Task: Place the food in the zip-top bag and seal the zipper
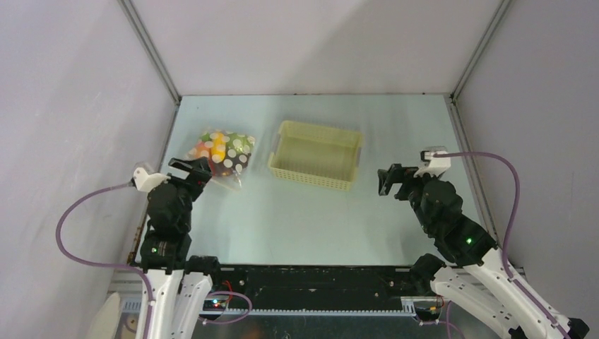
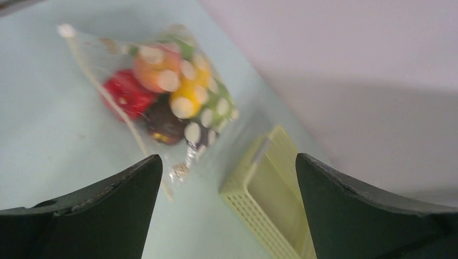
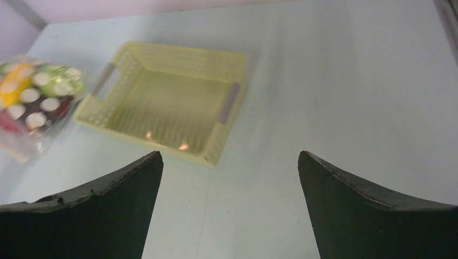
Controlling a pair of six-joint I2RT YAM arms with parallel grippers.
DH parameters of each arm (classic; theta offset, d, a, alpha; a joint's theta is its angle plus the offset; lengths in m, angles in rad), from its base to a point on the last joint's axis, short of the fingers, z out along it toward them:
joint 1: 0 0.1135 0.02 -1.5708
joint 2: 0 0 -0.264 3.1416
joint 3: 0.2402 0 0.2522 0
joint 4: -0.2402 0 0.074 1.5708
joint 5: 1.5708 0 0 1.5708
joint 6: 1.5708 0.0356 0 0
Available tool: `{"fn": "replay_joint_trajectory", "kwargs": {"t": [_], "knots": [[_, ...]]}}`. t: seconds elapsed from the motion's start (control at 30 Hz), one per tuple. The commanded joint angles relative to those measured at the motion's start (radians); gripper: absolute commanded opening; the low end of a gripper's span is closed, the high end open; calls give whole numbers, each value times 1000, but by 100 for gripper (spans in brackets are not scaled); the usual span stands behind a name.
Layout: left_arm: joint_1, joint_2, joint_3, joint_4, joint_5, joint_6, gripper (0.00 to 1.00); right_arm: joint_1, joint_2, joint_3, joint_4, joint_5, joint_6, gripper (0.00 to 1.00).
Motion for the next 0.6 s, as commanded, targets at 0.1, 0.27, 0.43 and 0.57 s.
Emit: {"fn": "replay_joint_trajectory", "kwargs": {"t": [0.1, 0.27, 0.43, 0.57], "knots": [[-3, -62, 33, -164, 293, 201, 100, -41, -35, 0, -259, 292, 351, 99], [-3, -120, 14, -162, 262, 220, 100, -42, -56, 1, -298, 269, 404, 99], [-3, -171, -5, -174, 210, 206, 100, -43, -25, 10, -277, 228, 417, 99], [-3, -185, -8, -188, 197, 207, 100, -43, -12, 16, -296, 225, 437, 99]]}}
